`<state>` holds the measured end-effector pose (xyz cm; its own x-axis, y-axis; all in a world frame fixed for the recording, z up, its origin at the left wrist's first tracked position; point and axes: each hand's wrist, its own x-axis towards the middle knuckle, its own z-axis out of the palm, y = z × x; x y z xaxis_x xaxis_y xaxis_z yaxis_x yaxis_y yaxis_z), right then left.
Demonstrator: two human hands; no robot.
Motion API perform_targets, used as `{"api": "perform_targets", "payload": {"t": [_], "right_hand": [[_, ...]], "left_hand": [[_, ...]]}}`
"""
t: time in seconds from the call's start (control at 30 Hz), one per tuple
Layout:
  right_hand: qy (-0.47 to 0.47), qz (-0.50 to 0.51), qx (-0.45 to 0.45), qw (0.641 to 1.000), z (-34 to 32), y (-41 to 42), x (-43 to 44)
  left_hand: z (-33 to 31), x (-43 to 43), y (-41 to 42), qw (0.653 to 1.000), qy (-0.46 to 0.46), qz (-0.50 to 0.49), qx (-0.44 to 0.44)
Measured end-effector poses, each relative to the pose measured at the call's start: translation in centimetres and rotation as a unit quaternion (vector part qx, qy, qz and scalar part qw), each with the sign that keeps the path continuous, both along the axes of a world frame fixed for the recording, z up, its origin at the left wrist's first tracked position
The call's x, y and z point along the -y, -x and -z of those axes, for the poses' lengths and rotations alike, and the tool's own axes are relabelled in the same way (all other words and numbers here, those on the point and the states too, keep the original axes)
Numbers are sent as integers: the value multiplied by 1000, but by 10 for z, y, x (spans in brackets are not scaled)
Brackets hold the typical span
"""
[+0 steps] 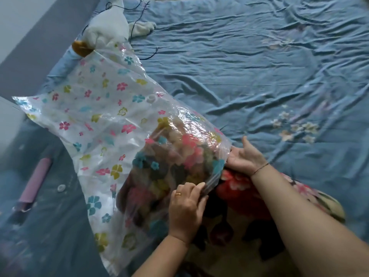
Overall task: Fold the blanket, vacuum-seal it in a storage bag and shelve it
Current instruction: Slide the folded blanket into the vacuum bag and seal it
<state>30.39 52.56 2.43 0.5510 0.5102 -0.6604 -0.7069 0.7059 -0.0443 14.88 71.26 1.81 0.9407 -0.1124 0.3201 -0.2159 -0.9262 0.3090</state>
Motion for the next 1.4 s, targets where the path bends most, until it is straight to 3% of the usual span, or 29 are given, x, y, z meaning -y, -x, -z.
{"api": "perform_targets", "payload": {"t": [0.2, 0.33, 0.4, 0.5, 0.57, 0.63, 0.67, 0.77, 0.9, 1.03, 1.2, 1.3, 1.4], "right_hand": [[-31, 56, -28, 998, 0, 10, 3], [99, -18, 70, 992, -15, 18, 11], [195, -58, 167, 965, -16, 33, 14], [377, -141, 359, 842, -17, 62, 17], [481, -217, 475, 704, -17, 68, 12], [614, -199, 525, 554, -8, 63, 2], [669, -173, 518, 505, -4, 57, -4], [783, -137, 448, 409, 13, 32, -10], [825, -223, 417, 308, 25, -13, 13], [838, -253, 462, 140, 34, -38, 48], [810, -310, 497, -35, 20, -50, 103], [813, -286, 497, -104, 14, -46, 146], [828, -261, 489, -88, 16, -23, 174]], "left_hand": [[-2, -1, 7, 999, 32, 1, 10], [-9, 3, 6, 998, 55, -24, 4], [-12, 5, 5, 996, 76, -38, 6], [-18, 9, 3, 991, 118, -55, 14], [-23, 12, -1, 989, 133, -57, 25], [-26, 13, -3, 989, 134, -56, 37], [-27, 13, -3, 989, 131, -54, 41], [-25, 13, -1, 992, 113, -42, 40], [-17, 17, -3, 993, 109, -40, 36], [-9, 37, -8, 992, 117, -32, 33], [-3, 76, -18, 991, 125, 3, 40], [-1, 96, -23, 992, 112, 27, 41], [1, 109, -22, 995, 78, 56, 41]]}}
